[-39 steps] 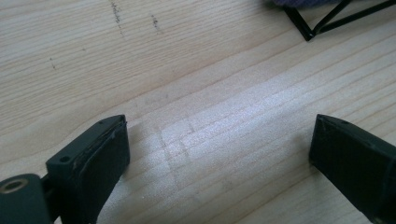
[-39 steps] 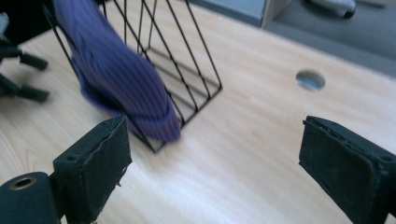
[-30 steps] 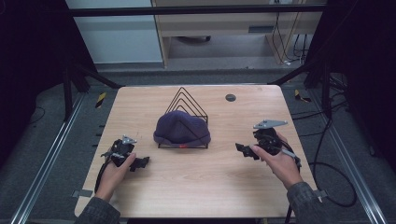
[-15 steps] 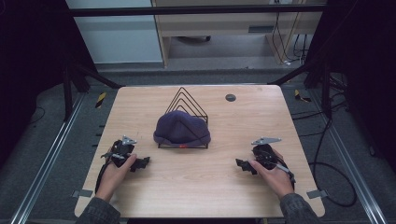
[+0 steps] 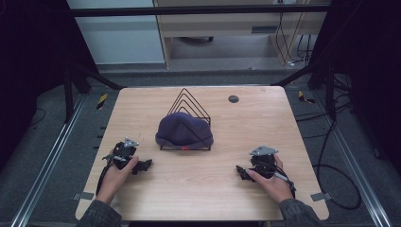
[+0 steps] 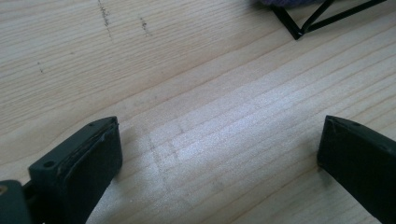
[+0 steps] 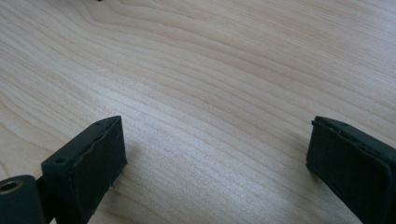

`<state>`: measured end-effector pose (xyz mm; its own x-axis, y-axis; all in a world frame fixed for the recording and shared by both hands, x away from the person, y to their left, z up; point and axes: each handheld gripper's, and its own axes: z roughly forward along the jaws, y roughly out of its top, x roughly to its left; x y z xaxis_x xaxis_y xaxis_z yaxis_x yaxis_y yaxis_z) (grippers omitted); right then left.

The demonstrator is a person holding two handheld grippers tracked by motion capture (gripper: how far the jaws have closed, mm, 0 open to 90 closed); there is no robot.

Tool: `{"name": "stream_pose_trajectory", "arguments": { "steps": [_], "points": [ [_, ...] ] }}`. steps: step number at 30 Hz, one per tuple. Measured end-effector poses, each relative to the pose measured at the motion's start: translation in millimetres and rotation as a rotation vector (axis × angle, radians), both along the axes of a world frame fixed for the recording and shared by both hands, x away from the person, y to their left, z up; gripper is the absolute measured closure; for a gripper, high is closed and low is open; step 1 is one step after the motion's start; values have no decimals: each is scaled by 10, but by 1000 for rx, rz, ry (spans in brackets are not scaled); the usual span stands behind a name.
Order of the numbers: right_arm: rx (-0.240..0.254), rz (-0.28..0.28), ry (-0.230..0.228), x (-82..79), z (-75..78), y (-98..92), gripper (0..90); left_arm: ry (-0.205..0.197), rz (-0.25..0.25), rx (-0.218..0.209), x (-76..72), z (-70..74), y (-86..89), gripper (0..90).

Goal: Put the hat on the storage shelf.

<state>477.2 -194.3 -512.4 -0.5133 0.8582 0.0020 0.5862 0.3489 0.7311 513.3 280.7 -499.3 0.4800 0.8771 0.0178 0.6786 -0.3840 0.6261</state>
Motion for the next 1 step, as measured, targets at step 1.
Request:
{"name": "stream_pose_trajectory", "arguments": {
  "steps": [1],
  "points": [
    [-1,0,0,2,0,0,45,2,-3,3,1,2,1,0]
  ]
}}
